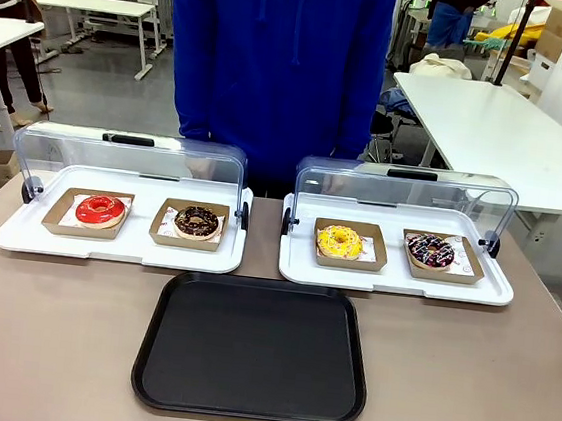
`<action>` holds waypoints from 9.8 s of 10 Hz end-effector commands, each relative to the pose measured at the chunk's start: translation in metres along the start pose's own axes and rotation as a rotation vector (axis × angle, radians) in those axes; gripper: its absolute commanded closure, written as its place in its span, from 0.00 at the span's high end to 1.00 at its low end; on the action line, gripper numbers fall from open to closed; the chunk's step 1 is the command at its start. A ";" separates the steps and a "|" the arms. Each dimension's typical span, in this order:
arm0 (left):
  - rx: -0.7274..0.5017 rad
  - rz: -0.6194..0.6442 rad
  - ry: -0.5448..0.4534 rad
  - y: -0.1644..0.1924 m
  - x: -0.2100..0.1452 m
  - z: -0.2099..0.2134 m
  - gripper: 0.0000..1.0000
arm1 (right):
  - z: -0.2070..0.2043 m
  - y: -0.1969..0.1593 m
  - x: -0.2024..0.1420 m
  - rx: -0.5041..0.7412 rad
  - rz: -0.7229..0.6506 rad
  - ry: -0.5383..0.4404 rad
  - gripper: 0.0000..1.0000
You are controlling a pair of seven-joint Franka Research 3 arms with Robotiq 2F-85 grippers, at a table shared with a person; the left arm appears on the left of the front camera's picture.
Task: Move the third donut from the left to the tray.
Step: Pick up the Paper togo box containing the Donut indicated by the person and place it on the Handle tray.
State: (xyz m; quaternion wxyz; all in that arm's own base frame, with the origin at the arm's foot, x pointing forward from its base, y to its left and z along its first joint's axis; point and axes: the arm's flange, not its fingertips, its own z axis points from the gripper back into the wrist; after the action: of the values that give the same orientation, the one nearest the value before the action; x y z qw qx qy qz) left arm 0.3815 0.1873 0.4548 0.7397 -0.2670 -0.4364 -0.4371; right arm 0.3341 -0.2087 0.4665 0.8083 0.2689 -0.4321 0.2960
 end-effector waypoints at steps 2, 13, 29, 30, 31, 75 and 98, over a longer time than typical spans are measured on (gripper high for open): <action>-0.003 -0.009 0.009 0.001 0.001 0.002 1.00 | -0.001 -0.003 0.002 0.002 0.024 -0.027 1.00; -0.003 -0.009 0.009 0.001 0.001 0.002 1.00 | -0.001 -0.003 0.002 0.002 0.024 -0.027 1.00; -0.003 -0.009 0.009 0.001 0.001 0.002 1.00 | -0.030 0.038 0.059 -0.067 0.192 0.097 1.00; -0.003 -0.009 0.009 0.001 0.001 0.002 1.00 | -0.054 0.061 0.074 -0.070 0.260 0.155 1.00; -0.003 -0.009 0.009 0.001 0.001 0.002 1.00 | -0.071 0.081 0.080 -0.084 0.318 0.192 1.00; -0.003 -0.009 0.009 0.001 0.001 0.002 1.00 | -0.432 0.118 0.040 -0.045 0.891 0.814 1.00; -0.003 -0.009 0.009 0.001 0.001 0.002 1.00 | -0.387 0.137 0.050 -0.028 0.861 0.783 0.02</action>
State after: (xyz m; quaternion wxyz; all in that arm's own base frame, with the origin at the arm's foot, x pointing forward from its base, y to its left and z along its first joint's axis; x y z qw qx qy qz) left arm 0.3832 0.1898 0.4551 0.7417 -0.2649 -0.4352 -0.4363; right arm 0.4873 0.1717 0.3287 0.7198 -0.0768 -0.1525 0.6729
